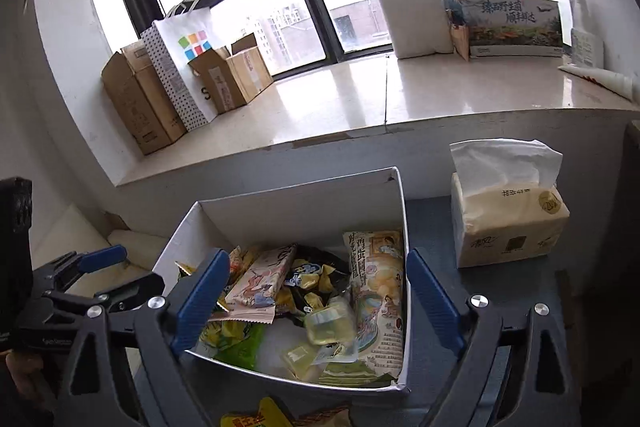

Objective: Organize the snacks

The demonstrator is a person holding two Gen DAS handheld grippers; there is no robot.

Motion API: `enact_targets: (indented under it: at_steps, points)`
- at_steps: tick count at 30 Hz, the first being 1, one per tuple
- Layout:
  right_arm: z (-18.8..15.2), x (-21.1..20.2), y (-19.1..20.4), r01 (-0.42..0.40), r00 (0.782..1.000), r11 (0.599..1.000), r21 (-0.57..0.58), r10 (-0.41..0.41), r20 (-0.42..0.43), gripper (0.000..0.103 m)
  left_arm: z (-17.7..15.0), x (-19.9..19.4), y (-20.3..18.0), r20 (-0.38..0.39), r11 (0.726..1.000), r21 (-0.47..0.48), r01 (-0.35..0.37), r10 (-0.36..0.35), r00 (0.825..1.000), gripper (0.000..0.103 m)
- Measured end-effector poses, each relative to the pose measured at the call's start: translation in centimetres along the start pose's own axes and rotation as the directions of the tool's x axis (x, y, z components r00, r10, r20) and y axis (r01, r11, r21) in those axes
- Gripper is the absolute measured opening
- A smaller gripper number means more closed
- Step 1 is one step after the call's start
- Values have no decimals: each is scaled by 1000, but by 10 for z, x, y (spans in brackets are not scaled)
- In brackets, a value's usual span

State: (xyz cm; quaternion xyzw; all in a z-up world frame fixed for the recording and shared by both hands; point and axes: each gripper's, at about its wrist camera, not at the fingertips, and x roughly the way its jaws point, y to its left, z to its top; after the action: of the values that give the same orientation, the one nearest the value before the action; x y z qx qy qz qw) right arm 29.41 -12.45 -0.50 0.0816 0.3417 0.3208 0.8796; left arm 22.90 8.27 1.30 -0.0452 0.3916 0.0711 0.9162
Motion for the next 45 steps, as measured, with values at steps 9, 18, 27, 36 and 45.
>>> enact_targets:
  at_steps: [9, 18, 27, 36, 45]
  points:
    - [-2, -28, 10, -82, 996, 997, -17, 82, 24, 103, -3, -11, 7, 22, 999, -39, 24, -23, 999, 103]
    - [-35, -61, 46, -103, 994, 983, -151, 108, 23, 103, -27, -33, 15, 44, 998, -46, 40, -38, 998, 103]
    - [-132, -72, 58, -131, 991, 950, -284, 120, -59, 103, -101, -76, 15, 65, 993, -59, 106, -103, 993, 103]
    - [-190, -27, 86, -200, 965, 881, -429, 103, -240, 103, -168, -105, 18, 53, 981, -113, 156, -150, 987, 103]
    - [-174, 44, 88, -236, 935, 886, -399, 94, -343, 103, -191, -112, 30, 41, 975, -155, 162, -157, 987, 103]
